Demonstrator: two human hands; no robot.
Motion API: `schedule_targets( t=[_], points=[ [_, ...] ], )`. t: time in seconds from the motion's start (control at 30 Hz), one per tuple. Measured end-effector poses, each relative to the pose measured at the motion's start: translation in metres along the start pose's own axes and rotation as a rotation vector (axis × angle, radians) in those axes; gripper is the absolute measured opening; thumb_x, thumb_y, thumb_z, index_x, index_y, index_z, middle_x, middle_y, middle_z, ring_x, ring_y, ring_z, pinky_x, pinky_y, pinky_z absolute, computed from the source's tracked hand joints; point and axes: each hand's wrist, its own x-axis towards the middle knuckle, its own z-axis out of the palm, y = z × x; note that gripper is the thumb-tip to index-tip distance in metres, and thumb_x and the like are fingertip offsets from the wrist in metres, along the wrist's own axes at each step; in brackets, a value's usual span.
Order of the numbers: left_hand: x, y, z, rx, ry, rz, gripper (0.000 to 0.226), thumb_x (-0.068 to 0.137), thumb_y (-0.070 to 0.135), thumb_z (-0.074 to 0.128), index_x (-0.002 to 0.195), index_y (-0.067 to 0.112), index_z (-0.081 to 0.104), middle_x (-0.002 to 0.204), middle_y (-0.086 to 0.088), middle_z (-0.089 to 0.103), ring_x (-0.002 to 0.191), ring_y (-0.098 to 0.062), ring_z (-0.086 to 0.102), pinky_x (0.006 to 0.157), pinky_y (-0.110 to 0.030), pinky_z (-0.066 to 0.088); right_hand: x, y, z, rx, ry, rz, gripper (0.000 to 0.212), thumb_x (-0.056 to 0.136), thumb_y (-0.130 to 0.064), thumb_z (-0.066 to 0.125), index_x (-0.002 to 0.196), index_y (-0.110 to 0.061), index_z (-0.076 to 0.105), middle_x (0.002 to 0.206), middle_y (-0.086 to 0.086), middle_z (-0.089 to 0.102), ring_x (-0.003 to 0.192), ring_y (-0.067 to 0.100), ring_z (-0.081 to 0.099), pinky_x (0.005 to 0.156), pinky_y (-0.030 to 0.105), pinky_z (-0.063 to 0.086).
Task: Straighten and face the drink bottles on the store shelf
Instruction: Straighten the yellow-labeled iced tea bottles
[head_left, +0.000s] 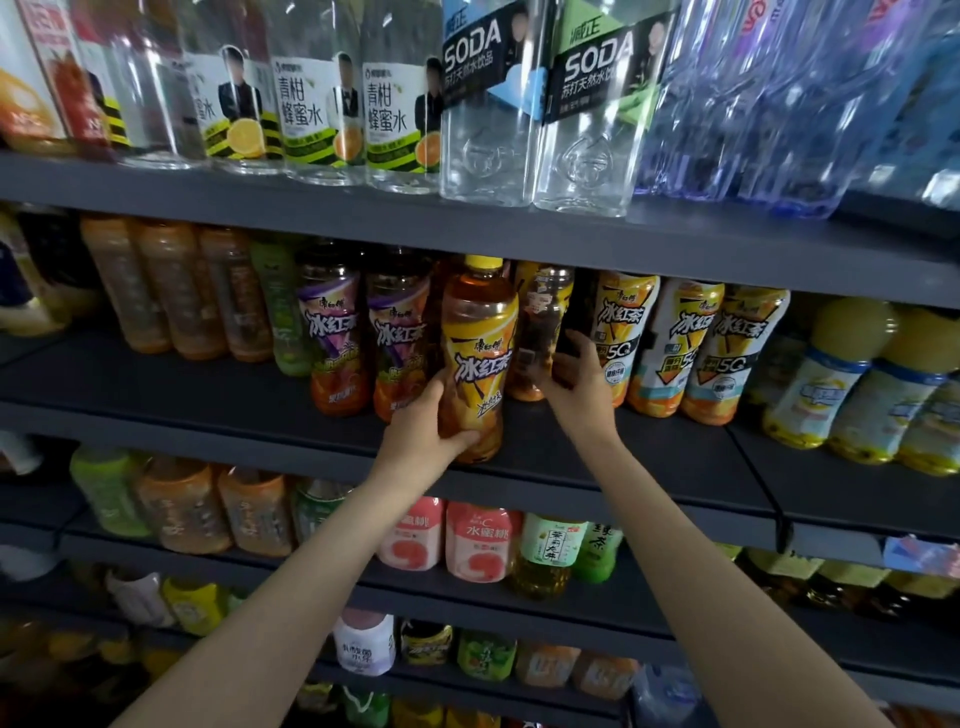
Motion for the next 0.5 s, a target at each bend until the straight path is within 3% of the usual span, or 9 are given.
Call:
schedule_targets(
  t=[0.1, 0.2, 0.27, 0.37, 0.43, 0.5],
  points=[
    [0.003, 0.012, 0.011, 0.012, 0.024, 0.039, 0.066, 0.080, 0.025, 0.072, 0.137, 0.012, 0.040, 0.128, -0.007, 0.057, 0.119, -0.024, 0.053, 0.098, -0.035, 0.044, -0.021, -0.013, -0.011, 0.151, -0.151, -0.098, 0.061, 0.088, -0.018, 0.066, 0.141, -0.018, 0.036, 0.117, -0.010, 0.055, 0.106, 0.003, 0.056, 0.087, 0.020, 0.051],
    [0.001, 0.027, 0.028, -0.037, 0.040, 0.107, 0.069, 0.083, 0.021, 0.069, 0.142, 0.017, 0.034, 0.134, -0.007, 0.053, 0.123, -0.023, 0.050, 0.097, -0.027, 0.039, -0.032, -0.016, -0.014, 0.125, -0.208, -0.110, 0.077, 0.085, -0.014, 0.069, 0.147, -0.020, 0.025, 0.120, -0.013, 0.052, 0.106, -0.003, 0.052, 0.087, 0.011, 0.047],
    [-0.002, 0.029, 0.034, -0.031, 0.090, 0.135, 0.069, 0.084, 0.021, 0.067, 0.144, 0.016, 0.032, 0.140, -0.007, 0.046, 0.128, -0.022, 0.044, 0.099, -0.025, 0.035, -0.037, -0.015, -0.012, 0.021, -0.149, -0.132, 0.083, 0.083, -0.008, 0.070, 0.149, -0.019, 0.021, 0.125, -0.005, 0.054, 0.106, -0.001, 0.051, 0.092, 0.015, 0.047],
    [-0.006, 0.021, 0.028, 0.012, 0.303, 0.161, 0.064, 0.085, 0.013, 0.065, 0.141, 0.015, 0.035, 0.138, -0.010, 0.039, 0.127, -0.022, 0.040, 0.097, -0.021, 0.032, -0.047, -0.012, -0.006, -0.075, -0.031, -0.184, 0.083, 0.085, -0.007, 0.068, 0.150, -0.021, 0.019, 0.130, 0.006, 0.055, 0.112, 0.011, 0.055, 0.096, 0.026, 0.048],
    [-0.005, 0.014, 0.021, 0.034, 0.403, 0.170, 0.066, 0.083, 0.007, 0.066, 0.140, 0.018, 0.037, 0.134, -0.012, 0.036, 0.124, -0.024, 0.038, 0.098, -0.023, 0.031, -0.050, -0.011, 0.002, -0.143, 0.058, -0.198, 0.081, 0.087, -0.010, 0.066, 0.150, -0.024, 0.017, 0.129, 0.009, 0.055, 0.104, 0.015, 0.059, 0.090, 0.030, 0.051],
    [-0.001, 0.009, 0.017, 0.083, 0.367, 0.180, 0.072, 0.082, 0.005, 0.066, 0.143, 0.024, 0.033, 0.139, -0.014, 0.031, 0.128, -0.027, 0.035, 0.103, -0.031, 0.033, -0.052, -0.011, 0.010, -0.237, 0.135, -0.194, 0.080, 0.089, -0.014, 0.064, 0.151, -0.024, 0.015, 0.127, 0.010, 0.053, 0.091, 0.016, 0.060, 0.079, 0.033, 0.054]
  ],
)
